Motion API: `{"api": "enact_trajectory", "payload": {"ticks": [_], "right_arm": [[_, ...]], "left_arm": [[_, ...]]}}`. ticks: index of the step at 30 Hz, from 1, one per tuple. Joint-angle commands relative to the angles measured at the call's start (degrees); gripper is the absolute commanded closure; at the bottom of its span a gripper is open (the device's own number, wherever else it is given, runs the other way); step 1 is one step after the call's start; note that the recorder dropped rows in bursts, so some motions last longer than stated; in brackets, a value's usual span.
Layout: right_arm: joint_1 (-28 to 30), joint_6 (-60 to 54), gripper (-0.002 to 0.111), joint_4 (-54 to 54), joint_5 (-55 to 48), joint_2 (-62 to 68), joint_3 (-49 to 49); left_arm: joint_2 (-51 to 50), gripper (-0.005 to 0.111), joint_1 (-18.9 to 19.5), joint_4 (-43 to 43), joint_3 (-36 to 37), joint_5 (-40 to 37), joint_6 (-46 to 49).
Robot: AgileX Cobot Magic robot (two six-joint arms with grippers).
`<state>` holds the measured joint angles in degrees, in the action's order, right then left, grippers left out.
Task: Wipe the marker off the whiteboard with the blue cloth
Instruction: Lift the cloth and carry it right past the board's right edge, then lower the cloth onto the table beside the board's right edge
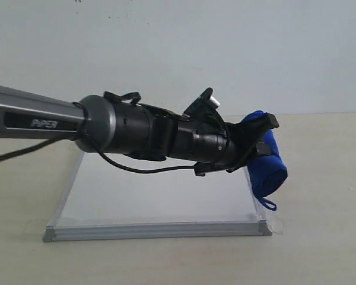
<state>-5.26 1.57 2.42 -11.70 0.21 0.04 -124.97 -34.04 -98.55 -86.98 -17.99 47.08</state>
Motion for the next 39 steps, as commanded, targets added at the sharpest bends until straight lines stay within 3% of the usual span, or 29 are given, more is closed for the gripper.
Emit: {"api": "enact_trajectory", "payload": {"ticks": [1, 5, 10, 19, 23, 31, 39], "right_arm": [[0.13, -0.23, 0.108, 0.01, 0.31, -0.21, -0.04], [0.13, -0.23, 0.108, 0.01, 0.31, -0.21, -0.04], [0.13, -0.23, 0.108, 0.01, 0.31, -0.21, -0.04], [0.13, -0.23, 0.108, 0.01, 0.31, -0.21, -0.04], [0.13, -0.23, 0.108, 0.01, 0.31, -0.21, -0.04], [0.13, -0.23, 0.108, 0.01, 0.31, -0.21, -0.04], [0.13, -0.23, 0.108, 0.01, 0.31, -0.21, -0.04]], "left_arm": [[-4.76, 0.103, -2.04, -1.04, -6.72, 0.61, 0.67], [-8.71, 0.103, -2.17, -1.31, -11.18, 2.22, 0.18], [-9.61, 0.103, -2.17, -1.40, -11.60, 9.45, -0.12], [-12.86, 0.103, -1.99, -1.40, -15.04, 8.31, 0.11], [-13.48, 0.103, -1.99, -1.40, -15.05, 12.27, 0.11], [-13.97, 0.103, -1.89, -1.40, -15.05, 7.77, 4.12], [-15.37, 0.103, -1.89, -1.40, -15.05, 5.91, 0.01]]}}
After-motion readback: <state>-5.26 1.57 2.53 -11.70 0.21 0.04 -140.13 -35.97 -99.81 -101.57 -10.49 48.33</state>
